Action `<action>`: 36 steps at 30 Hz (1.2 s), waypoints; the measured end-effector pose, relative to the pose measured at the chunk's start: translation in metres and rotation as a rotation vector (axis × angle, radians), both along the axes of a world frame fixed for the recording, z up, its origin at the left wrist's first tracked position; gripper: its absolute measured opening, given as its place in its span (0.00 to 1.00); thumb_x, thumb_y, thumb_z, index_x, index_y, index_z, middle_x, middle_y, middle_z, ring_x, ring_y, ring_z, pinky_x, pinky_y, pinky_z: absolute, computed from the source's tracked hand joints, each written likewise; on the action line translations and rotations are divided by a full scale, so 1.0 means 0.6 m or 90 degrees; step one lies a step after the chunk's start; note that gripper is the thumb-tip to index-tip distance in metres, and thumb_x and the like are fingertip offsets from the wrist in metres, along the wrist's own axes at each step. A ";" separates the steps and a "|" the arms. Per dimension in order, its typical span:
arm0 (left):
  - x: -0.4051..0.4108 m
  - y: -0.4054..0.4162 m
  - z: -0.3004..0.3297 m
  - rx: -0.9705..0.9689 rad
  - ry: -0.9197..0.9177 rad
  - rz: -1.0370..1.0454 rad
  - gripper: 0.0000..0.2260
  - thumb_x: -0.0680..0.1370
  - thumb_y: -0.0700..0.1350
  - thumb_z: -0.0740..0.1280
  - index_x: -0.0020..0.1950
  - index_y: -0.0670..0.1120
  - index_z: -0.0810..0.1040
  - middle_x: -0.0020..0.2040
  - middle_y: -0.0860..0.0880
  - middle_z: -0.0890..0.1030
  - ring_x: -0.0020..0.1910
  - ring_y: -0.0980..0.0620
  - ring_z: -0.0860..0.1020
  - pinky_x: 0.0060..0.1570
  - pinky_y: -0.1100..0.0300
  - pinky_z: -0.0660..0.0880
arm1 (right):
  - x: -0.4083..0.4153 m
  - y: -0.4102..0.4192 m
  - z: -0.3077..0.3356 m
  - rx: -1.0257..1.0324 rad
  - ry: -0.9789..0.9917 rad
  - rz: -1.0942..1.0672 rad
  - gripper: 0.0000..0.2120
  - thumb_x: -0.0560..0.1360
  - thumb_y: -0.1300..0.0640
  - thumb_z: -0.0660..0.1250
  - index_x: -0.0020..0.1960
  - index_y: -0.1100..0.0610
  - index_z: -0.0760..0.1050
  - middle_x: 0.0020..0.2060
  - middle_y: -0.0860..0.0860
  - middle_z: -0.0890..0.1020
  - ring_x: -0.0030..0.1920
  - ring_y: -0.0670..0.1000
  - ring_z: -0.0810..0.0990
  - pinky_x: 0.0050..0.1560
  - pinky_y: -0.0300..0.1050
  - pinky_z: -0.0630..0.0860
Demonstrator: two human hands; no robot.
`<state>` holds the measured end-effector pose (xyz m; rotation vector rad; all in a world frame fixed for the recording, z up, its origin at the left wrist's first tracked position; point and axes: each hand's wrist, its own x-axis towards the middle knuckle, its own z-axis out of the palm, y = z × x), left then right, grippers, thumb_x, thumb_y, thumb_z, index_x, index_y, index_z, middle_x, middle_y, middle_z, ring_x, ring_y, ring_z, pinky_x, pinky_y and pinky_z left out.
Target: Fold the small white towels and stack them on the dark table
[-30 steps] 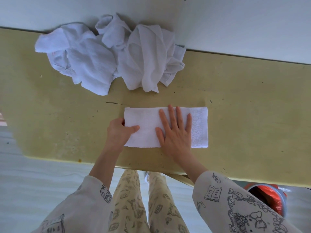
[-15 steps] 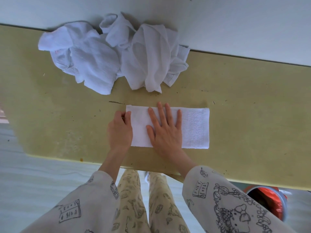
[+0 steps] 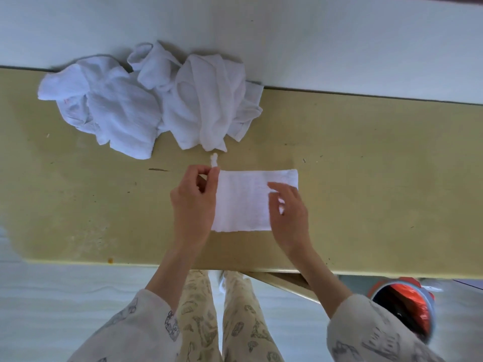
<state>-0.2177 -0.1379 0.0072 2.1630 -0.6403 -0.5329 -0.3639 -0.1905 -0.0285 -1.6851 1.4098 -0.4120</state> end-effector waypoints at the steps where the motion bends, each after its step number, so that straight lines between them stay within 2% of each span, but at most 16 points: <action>1: -0.013 -0.011 0.000 -0.004 0.009 -0.015 0.06 0.77 0.46 0.65 0.42 0.46 0.74 0.28 0.52 0.73 0.30 0.60 0.71 0.32 0.70 0.67 | -0.017 -0.007 0.005 0.090 -0.032 -0.084 0.11 0.79 0.62 0.59 0.57 0.56 0.76 0.55 0.52 0.79 0.51 0.51 0.80 0.48 0.31 0.73; 3: -0.040 -0.033 -0.008 -0.003 0.023 -0.039 0.06 0.77 0.46 0.65 0.43 0.45 0.75 0.29 0.54 0.72 0.29 0.60 0.71 0.32 0.71 0.67 | -0.041 -0.022 0.008 0.209 -0.086 -0.188 0.09 0.78 0.63 0.59 0.53 0.57 0.77 0.44 0.51 0.81 0.42 0.51 0.81 0.46 0.39 0.77; 6: -0.081 -0.069 -0.032 0.009 0.027 -0.089 0.07 0.77 0.45 0.65 0.46 0.41 0.76 0.31 0.54 0.73 0.27 0.60 0.70 0.33 0.74 0.67 | -0.061 -0.041 0.005 0.247 -0.120 -0.219 0.09 0.78 0.63 0.60 0.51 0.59 0.79 0.36 0.51 0.81 0.35 0.49 0.80 0.43 0.41 0.79; 10: -0.120 -0.094 -0.064 0.051 0.040 -0.158 0.09 0.78 0.48 0.63 0.48 0.42 0.75 0.37 0.49 0.79 0.32 0.56 0.75 0.35 0.71 0.71 | -0.066 -0.057 -0.006 0.291 -0.106 -0.200 0.07 0.77 0.61 0.62 0.46 0.58 0.79 0.35 0.51 0.81 0.36 0.49 0.80 0.44 0.41 0.78; 13: -0.141 -0.104 -0.076 0.077 0.053 -0.198 0.10 0.78 0.50 0.63 0.49 0.43 0.75 0.39 0.47 0.81 0.37 0.50 0.78 0.40 0.54 0.76 | -0.066 -0.061 -0.017 0.293 -0.063 -0.169 0.09 0.76 0.60 0.62 0.41 0.56 0.80 0.34 0.49 0.82 0.38 0.50 0.82 0.48 0.45 0.79; 17: -0.158 -0.111 -0.087 0.101 0.079 -0.220 0.09 0.78 0.50 0.62 0.49 0.44 0.76 0.39 0.48 0.81 0.38 0.51 0.78 0.42 0.55 0.76 | -0.072 -0.066 -0.025 0.306 -0.065 -0.170 0.12 0.76 0.58 0.61 0.37 0.57 0.79 0.33 0.53 0.82 0.38 0.53 0.82 0.48 0.51 0.79; 19: -0.162 -0.111 -0.090 0.094 0.124 -0.237 0.08 0.79 0.48 0.62 0.49 0.45 0.77 0.40 0.49 0.81 0.40 0.53 0.79 0.44 0.60 0.76 | -0.074 -0.067 -0.028 0.287 -0.054 -0.163 0.15 0.76 0.58 0.60 0.32 0.61 0.74 0.30 0.61 0.76 0.34 0.61 0.74 0.38 0.54 0.73; 21: -0.162 -0.108 -0.087 0.067 0.149 -0.233 0.08 0.79 0.46 0.61 0.50 0.45 0.77 0.37 0.53 0.80 0.39 0.55 0.79 0.43 0.64 0.75 | -0.074 -0.066 -0.026 0.270 -0.046 -0.153 0.17 0.77 0.57 0.58 0.30 0.60 0.64 0.29 0.58 0.65 0.32 0.55 0.62 0.36 0.49 0.61; 23: -0.154 -0.098 -0.083 0.007 0.103 -0.206 0.07 0.79 0.44 0.61 0.51 0.44 0.78 0.37 0.56 0.78 0.37 0.57 0.78 0.40 0.68 0.73 | -0.075 -0.068 -0.027 0.267 -0.045 -0.143 0.20 0.77 0.54 0.60 0.29 0.56 0.59 0.26 0.52 0.62 0.30 0.49 0.60 0.34 0.42 0.58; 24: -0.147 -0.091 -0.082 -0.024 0.074 -0.189 0.08 0.79 0.43 0.60 0.51 0.44 0.78 0.38 0.56 0.78 0.37 0.57 0.78 0.39 0.70 0.72 | -0.076 -0.070 -0.025 0.264 -0.035 -0.132 0.21 0.77 0.53 0.62 0.28 0.54 0.61 0.23 0.46 0.63 0.27 0.46 0.60 0.32 0.40 0.59; 25: -0.140 -0.082 -0.081 -0.046 0.054 -0.175 0.08 0.79 0.42 0.60 0.52 0.44 0.78 0.40 0.56 0.79 0.37 0.57 0.77 0.39 0.71 0.71 | -0.075 -0.071 -0.026 0.253 -0.022 -0.120 0.19 0.77 0.52 0.63 0.28 0.53 0.66 0.22 0.42 0.66 0.26 0.43 0.63 0.31 0.36 0.59; 27: -0.128 -0.061 -0.080 -0.068 0.026 -0.169 0.09 0.78 0.42 0.59 0.52 0.45 0.78 0.44 0.55 0.79 0.41 0.57 0.77 0.41 0.71 0.71 | -0.072 -0.072 -0.027 0.242 0.008 -0.097 0.08 0.76 0.52 0.65 0.42 0.55 0.78 0.31 0.42 0.75 0.32 0.41 0.71 0.35 0.35 0.65; 29: -0.118 -0.040 -0.086 -0.073 -0.050 -0.194 0.10 0.78 0.43 0.59 0.52 0.45 0.79 0.47 0.53 0.79 0.46 0.58 0.74 0.47 0.72 0.69 | -0.070 -0.074 -0.031 0.241 0.025 -0.106 0.09 0.76 0.54 0.64 0.49 0.58 0.78 0.38 0.47 0.78 0.39 0.47 0.74 0.41 0.39 0.68; 31: -0.110 -0.024 -0.100 -0.068 -0.156 -0.246 0.11 0.78 0.42 0.58 0.52 0.43 0.79 0.49 0.50 0.80 0.51 0.56 0.72 0.54 0.70 0.68 | -0.071 -0.075 -0.034 0.237 0.026 -0.112 0.08 0.76 0.54 0.64 0.49 0.58 0.77 0.37 0.47 0.77 0.39 0.48 0.74 0.43 0.41 0.68; 34: -0.105 -0.010 -0.129 -0.043 -0.283 -0.344 0.11 0.78 0.41 0.58 0.54 0.43 0.78 0.55 0.46 0.79 0.61 0.49 0.71 0.62 0.57 0.67 | -0.071 -0.078 -0.034 0.236 0.026 -0.114 0.07 0.76 0.55 0.63 0.47 0.57 0.76 0.35 0.46 0.75 0.38 0.48 0.73 0.42 0.41 0.67; 36: -0.107 -0.005 -0.142 -0.014 -0.321 -0.396 0.12 0.79 0.43 0.58 0.57 0.44 0.77 0.61 0.46 0.76 0.67 0.47 0.67 0.65 0.56 0.63 | -0.071 -0.081 -0.036 0.235 0.032 -0.110 0.07 0.76 0.54 0.62 0.47 0.57 0.76 0.35 0.45 0.75 0.38 0.47 0.73 0.42 0.41 0.67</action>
